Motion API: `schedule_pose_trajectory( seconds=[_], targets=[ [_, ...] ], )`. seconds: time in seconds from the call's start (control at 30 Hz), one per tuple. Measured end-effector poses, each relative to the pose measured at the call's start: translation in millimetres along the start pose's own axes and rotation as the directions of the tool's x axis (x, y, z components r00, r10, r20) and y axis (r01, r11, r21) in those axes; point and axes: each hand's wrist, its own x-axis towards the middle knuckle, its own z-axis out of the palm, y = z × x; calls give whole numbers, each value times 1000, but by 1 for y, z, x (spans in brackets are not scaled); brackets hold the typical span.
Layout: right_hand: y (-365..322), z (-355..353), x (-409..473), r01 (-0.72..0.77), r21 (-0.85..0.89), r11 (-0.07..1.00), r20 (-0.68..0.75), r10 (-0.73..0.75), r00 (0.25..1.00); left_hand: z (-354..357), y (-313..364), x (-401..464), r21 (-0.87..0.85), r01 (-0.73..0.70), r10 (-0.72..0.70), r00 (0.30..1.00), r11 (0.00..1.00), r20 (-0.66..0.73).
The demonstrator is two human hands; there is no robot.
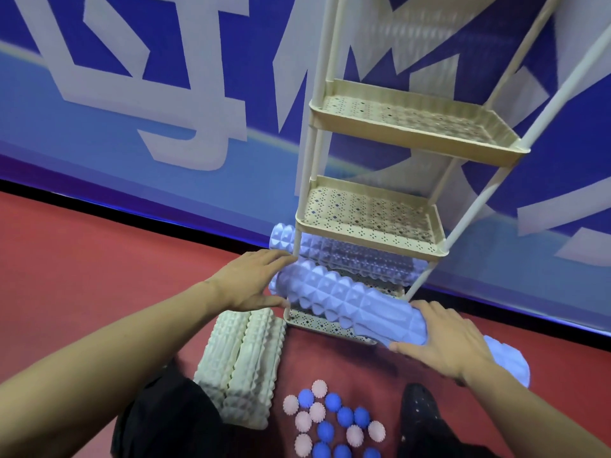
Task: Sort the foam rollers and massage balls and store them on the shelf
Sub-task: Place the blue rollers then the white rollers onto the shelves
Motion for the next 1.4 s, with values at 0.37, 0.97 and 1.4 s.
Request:
schedule_pose_trajectory(
  seconds=[0.37,0.97,1.4],
  targets=[
    [0,14,35,-215,110,971,-79,224,971,16,-17,20,-162,353,-341,935,921,99],
    [-51,11,126,-125,68,990,-57,129,990,50,-60,73,-609,450,-489,865,653,115],
    [-78,12,177,-76,39,996,75,73,994,58,-86,98,-544,593,-631,763,594,142]
  ],
)
